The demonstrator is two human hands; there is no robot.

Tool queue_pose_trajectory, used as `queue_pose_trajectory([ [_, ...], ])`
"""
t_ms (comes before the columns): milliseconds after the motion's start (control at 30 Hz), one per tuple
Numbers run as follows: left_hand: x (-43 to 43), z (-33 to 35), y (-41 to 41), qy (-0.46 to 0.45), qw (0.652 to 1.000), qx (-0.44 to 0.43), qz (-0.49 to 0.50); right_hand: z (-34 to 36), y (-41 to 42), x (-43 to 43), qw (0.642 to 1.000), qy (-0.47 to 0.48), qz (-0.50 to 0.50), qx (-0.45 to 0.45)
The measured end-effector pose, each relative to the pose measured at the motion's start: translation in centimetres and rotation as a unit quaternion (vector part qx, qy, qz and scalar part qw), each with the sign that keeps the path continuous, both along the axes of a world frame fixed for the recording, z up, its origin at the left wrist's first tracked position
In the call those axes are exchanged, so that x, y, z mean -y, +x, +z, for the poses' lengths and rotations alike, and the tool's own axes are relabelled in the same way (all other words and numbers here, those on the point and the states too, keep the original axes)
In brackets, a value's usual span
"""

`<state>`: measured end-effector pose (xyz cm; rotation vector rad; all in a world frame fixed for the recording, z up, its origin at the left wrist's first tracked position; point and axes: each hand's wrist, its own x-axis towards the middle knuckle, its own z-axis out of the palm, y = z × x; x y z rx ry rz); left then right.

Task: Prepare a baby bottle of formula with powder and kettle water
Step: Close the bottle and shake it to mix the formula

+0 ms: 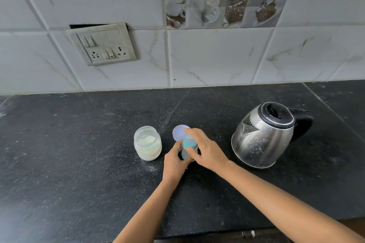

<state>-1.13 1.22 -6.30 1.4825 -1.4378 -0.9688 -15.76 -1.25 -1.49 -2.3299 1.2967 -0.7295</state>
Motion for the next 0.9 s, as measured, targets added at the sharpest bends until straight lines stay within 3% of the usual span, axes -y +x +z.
queue_pose_trajectory([
  [533, -0.8, 0.6, -0.4, -0.009, 1.000, 0.026, 0.011, -1.6, 2.0, -0.5, 0.998, -0.010, -0.048, 0.037],
  [800, -3.4, -1.7, 2.3, -0.007, 0.970, 0.237, 0.057, -2.3, 2.1, -0.9, 0.992, 0.021, -0.072, 0.101],
  [900, -4.4, -2.4, 3.4, -0.005, 0.961, 0.272, 0.043, -2.7, 2.2, -1.2, 0.989, 0.018, -0.076, 0.123],
])
